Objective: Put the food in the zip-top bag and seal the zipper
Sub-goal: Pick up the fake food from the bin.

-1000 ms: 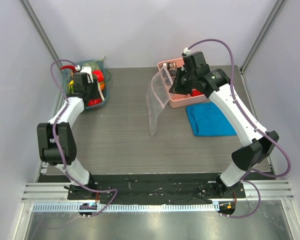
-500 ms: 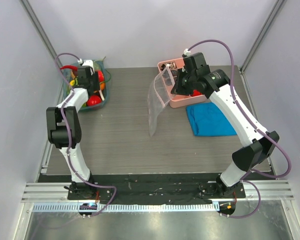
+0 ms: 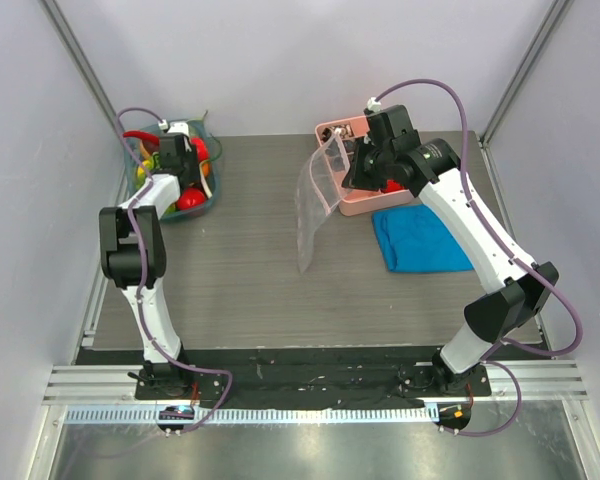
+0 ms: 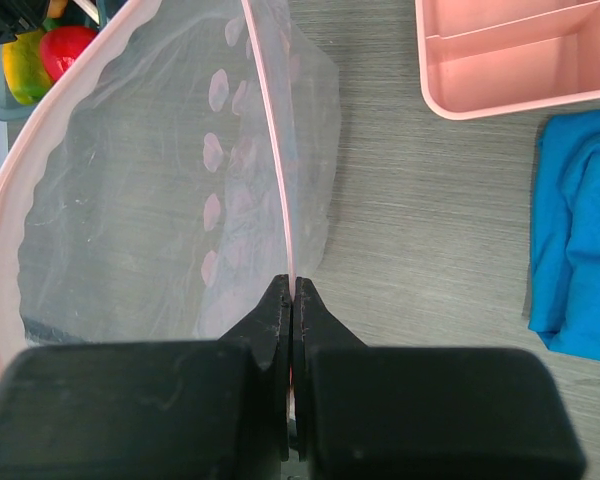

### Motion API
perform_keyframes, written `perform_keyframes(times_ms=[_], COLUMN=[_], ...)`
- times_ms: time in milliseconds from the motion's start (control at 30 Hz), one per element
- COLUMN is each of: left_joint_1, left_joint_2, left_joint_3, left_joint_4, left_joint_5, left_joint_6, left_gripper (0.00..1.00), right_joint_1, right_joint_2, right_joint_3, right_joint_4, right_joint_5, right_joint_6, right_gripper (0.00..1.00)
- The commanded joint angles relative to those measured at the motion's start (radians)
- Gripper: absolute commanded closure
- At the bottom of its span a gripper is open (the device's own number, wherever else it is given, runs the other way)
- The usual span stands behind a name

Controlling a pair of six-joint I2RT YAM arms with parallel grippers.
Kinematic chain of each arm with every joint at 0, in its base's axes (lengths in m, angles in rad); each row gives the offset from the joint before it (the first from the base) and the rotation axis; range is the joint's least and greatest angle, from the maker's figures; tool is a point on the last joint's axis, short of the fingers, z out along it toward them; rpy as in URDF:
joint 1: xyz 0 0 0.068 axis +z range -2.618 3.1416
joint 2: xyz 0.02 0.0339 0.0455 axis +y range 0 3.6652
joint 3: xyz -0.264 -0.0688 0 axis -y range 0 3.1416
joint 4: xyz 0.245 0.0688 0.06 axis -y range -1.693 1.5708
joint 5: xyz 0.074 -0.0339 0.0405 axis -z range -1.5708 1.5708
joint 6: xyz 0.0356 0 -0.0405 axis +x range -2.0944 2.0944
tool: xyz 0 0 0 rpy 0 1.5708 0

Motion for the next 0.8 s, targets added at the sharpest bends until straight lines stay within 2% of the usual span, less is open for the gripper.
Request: perform_keyframes(times_ms=[0,100,133,200,233,333,500,567,767], left_joint_1=[0.003,0.003,0.003,0.003,0.003,0.000,0.002,0.000,0.002], left_joint_2=[0.022,0.040,0.040,0.028,0.019,-0.045,-0.136,-0.161,-0.191], left_joint_3=[0.029,0.035,0.034,0.032,0.031,0.017,0.080,0.112,0.221], left_joint_4=[0.042,0.041,0.038,0.033,0.018,-0.013,-0.232,-0.347,-0.546], left_joint_5=[-0.031,-0.061,-0.062,-0.056,-0.051,-0.044,-0.056,-0.047,-0.016], left_joint_6=[-0.005,-0.008,-0.008,-0.008,-0.011,-0.028,-0.065,-0.083,-0.120], left_gripper=[0.48,0.43,0.46,0.59,0.70,0.81,0.97,1.00,1.00], right_joint_1=[-0.003,-0.004,-0.006,-0.004,-0.006,-0.007,-0.007,-0.007,-0.007], right_joint_2=[-0.030,-0.028,-0.028,-0.028,-0.028,-0.024,-0.021,-0.015,0.007], right_joint_3=[0.007,0.008,0.008,0.005,0.005,0.005,0.005,0.010,0.031], right_joint_4=[0.023,0.024,0.024,0.024,0.023,0.029,0.034,0.035,0.037], right_joint_5=[0.017,0.014,0.012,0.010,0.010,0.006,-0.002,-0.006,-0.023], right_joint_6=[-0.016,-0.016,-0.016,-0.017,-0.016,-0.016,-0.016,-0.016,-0.011], right_gripper=[0.99,0.99,0.99,0.99,0.99,0.99,0.99,0.99,0.99])
